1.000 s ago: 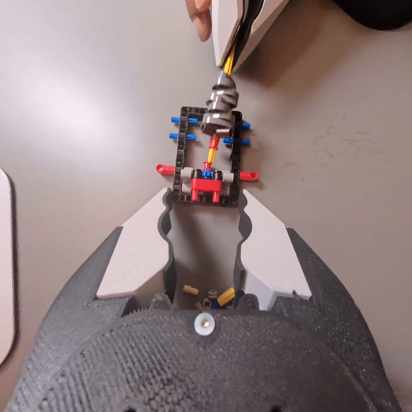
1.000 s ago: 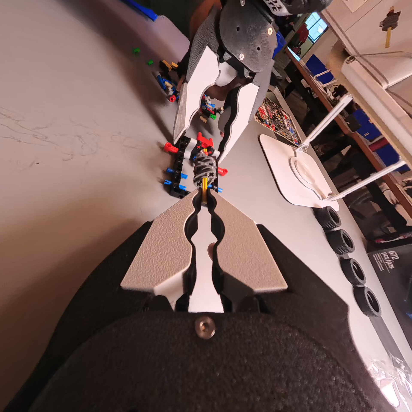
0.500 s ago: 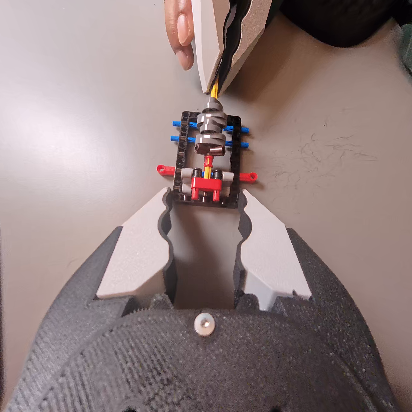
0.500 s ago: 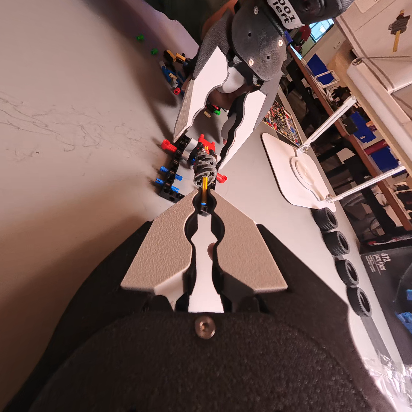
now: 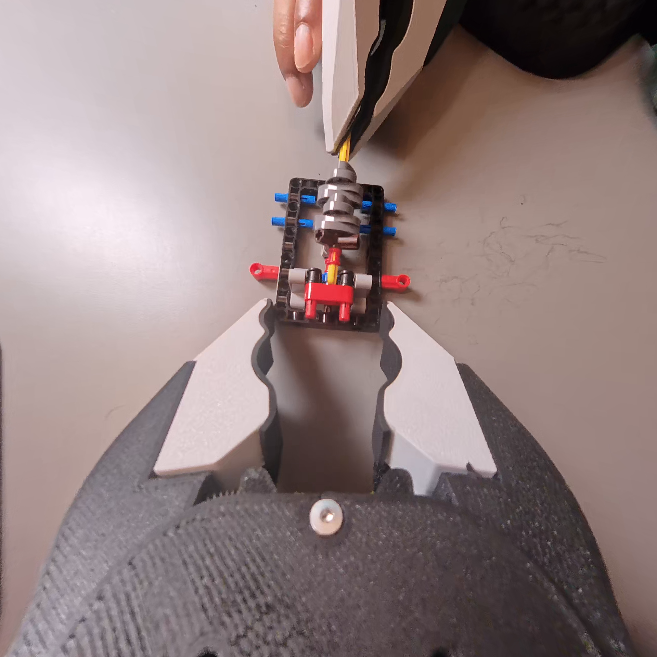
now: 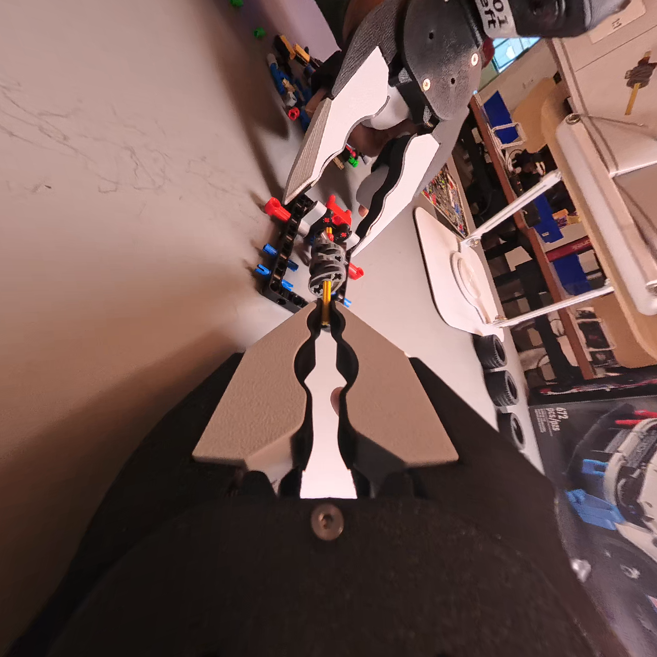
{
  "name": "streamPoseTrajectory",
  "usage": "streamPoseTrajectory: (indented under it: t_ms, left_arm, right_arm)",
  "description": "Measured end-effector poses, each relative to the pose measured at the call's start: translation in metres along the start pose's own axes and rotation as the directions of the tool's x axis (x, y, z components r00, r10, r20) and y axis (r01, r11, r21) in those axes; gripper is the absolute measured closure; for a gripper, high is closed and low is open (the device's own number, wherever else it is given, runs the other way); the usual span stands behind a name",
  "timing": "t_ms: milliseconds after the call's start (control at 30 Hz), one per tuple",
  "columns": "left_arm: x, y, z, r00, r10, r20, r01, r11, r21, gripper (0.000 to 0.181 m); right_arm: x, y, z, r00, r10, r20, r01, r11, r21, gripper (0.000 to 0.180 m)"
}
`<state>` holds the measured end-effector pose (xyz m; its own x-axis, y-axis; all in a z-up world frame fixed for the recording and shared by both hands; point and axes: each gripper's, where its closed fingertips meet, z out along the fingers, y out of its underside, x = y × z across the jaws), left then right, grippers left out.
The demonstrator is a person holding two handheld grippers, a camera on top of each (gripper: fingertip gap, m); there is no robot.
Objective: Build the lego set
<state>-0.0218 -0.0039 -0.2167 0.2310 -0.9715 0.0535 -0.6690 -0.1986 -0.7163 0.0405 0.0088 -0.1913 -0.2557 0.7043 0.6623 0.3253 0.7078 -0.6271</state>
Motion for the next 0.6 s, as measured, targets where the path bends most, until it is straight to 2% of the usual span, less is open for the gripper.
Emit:
streamPoseTrajectory:
  t_ms: [467, 600]
  left_arm:
    - [0.0, 0.0, 0.001, 0.999, 0.003, 0.042, -0.004, 1.0, 0.025, 0.121]
    - [0.0, 0.0, 0.001, 0.999, 0.0, 0.042, -0.001, 1.0, 0.025, 0.122]
  right_arm:
    - [0.005, -0.002, 0.0, 0.999, 0.051, 0.003, -0.051, 0.997, 0.065, 0.178]
    - [0.013, -0.005, -0.005, 0.993, 0.121, 0.012, -0.122, 0.987, 0.109, 0.178]
